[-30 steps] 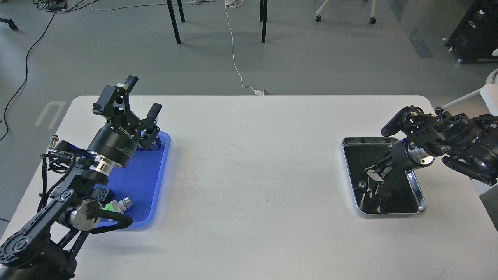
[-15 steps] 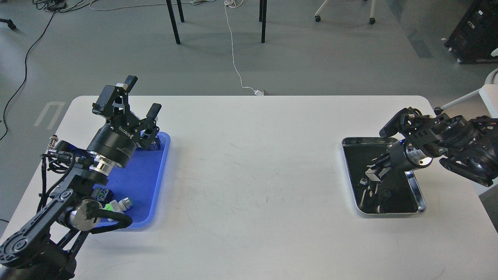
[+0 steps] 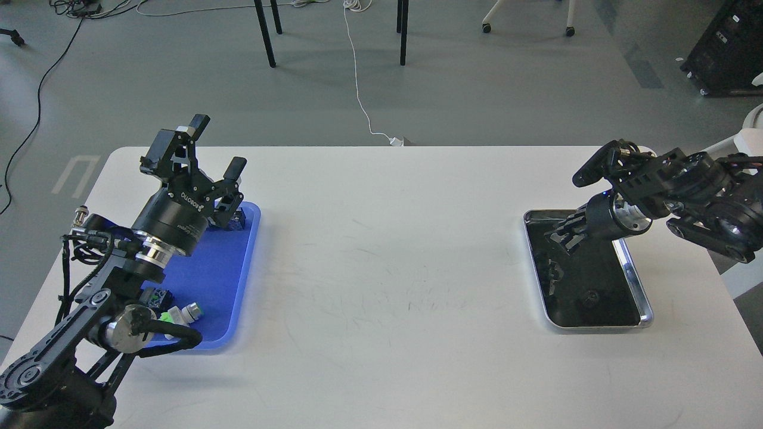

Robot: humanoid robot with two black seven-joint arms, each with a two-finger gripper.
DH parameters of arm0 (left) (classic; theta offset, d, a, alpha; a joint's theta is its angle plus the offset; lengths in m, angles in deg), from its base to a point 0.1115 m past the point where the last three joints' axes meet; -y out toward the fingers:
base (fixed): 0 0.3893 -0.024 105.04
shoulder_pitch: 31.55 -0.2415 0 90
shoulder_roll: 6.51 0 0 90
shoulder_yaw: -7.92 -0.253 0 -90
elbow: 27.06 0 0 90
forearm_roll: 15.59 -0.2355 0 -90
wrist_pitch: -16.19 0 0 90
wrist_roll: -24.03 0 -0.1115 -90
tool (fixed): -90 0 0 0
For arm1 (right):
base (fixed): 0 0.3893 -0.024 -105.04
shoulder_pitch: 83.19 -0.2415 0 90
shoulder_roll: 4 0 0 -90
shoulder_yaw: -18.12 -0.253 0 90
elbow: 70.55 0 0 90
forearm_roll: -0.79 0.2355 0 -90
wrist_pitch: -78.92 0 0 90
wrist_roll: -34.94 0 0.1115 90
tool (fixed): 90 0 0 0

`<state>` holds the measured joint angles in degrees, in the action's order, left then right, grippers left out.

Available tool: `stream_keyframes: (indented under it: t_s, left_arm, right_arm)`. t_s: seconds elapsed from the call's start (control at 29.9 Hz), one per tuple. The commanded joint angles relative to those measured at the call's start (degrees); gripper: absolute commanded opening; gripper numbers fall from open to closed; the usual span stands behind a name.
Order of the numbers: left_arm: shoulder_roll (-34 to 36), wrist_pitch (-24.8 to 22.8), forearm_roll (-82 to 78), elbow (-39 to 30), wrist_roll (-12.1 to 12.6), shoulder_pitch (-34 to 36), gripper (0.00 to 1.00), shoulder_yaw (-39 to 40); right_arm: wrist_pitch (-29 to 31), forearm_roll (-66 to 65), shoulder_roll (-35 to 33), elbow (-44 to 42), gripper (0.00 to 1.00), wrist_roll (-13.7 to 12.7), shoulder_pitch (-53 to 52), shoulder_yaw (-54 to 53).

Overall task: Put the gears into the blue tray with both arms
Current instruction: 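Carry the black gear with the right gripper to the table center and release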

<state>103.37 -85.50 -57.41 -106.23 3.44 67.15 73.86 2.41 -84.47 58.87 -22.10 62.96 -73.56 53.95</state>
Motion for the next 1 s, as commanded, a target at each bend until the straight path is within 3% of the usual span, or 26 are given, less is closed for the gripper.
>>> stream_keyframes:
  t_s: [0.0, 0.23, 0.5, 0.97]
  left_arm:
    - [-0.02, 0.0, 0.08, -0.02, 0.03, 0.09, 0.98, -0.02]
    - [0.07, 0.08, -0.01, -0.64, 0.03, 0.09, 0.98, -0.11]
    - [0.77, 0.17, -0.01, -0.9, 0.11, 0.0, 0.98, -0.11]
    - [1.21, 0.08, -0.01, -0.99, 0.03, -0.79, 0.98, 0.06]
  right_arm:
    - [0.31, 2.55, 0.76, 3.84, 0.14, -0.02, -4.26, 0.03]
    - [0.49, 7.47, 10.17, 4.02, 0.14, -0.02, -5.94, 0.56]
    - [-0.21, 16.7, 26.76, -2.21, 0.14, -0.02, -4.1, 4.86]
    - [-6.01, 19.69, 27.13, -7.4, 0.15, -0.02, 3.73, 6.97]
